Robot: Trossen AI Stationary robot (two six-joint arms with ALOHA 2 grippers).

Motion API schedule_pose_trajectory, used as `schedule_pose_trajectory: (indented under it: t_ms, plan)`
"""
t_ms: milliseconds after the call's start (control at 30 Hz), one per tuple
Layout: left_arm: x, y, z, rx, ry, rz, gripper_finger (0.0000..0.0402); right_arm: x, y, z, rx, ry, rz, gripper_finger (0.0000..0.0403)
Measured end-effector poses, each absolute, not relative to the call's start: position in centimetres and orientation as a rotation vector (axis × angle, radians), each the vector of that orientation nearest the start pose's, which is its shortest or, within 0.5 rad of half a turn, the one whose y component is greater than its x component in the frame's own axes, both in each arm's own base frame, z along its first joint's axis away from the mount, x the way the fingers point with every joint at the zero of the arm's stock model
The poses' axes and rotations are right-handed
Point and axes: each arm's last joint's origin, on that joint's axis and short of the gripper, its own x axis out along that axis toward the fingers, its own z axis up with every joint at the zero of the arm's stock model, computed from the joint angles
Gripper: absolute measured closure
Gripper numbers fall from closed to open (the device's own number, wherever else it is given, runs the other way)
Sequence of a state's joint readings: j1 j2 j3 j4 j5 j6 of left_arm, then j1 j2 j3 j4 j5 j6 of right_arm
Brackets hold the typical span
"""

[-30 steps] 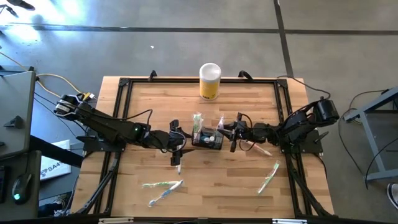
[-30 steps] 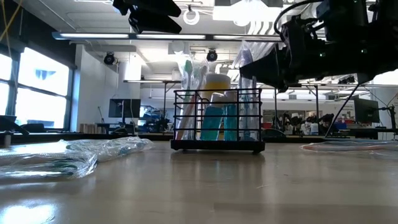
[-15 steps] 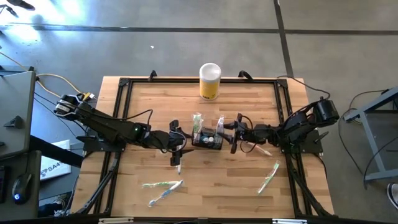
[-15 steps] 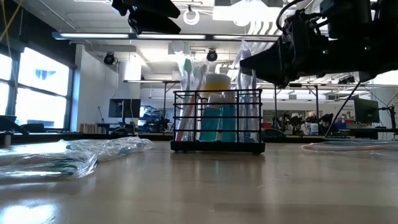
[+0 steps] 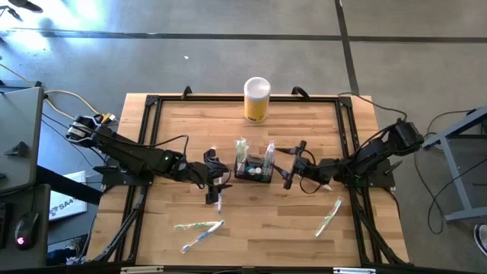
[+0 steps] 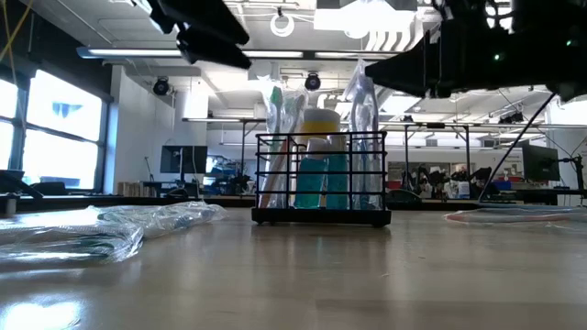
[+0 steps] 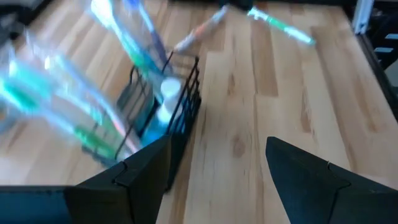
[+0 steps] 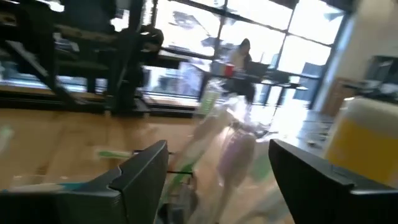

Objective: Pick & Place toothbrushing station
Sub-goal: Put the green toothbrush into the wire organizer

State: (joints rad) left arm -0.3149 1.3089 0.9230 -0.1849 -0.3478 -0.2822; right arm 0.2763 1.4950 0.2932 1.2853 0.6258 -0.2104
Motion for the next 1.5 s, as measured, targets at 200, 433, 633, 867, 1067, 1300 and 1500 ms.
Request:
schedule_pose_trajectory:
  t_ms: [200, 433, 633, 867, 1067, 1300, 1500]
  plan:
    - [25.6, -7.3, 25.6, -0.261, 0.713, 0.242, 0.0144, 22.0, 6.5, 17.6, -0.261, -0.023, -0.472, 0.0134]
    - [23.5, -5.0, 23.9, -0.245, 0.927, 0.515, 0.0144, 21.4, 7.6, 18.3, -0.244, -0.071, -0.443, 0.0134]
    - [24.0, -2.5, 23.5, -0.341, 0.934, 0.640, 0.0145, 21.4, 7.6, 18.3, -0.244, -0.071, -0.442, 0.0136]
    - [25.2, 0.1, 20.9, -0.436, 1.087, 0.668, 0.0145, 21.4, 7.6, 18.2, -0.250, -0.063, -0.441, 0.0136]
    - [25.9, 1.4, 18.4, -0.486, 1.142, 0.644, 0.0145, 21.4, 7.6, 18.2, -0.250, -0.060, -0.440, 0.0136]
    - [25.1, 2.5, 16.1, -0.554, 1.147, 0.639, 0.0145, 21.4, 7.6, 18.2, -0.232, -0.064, -0.436, 0.0136]
    - [24.6, 2.9, 14.5, -0.594, 1.103, 0.584, 0.0145, 21.4, 7.6, 18.2, -0.232, -0.064, -0.436, 0.0136]
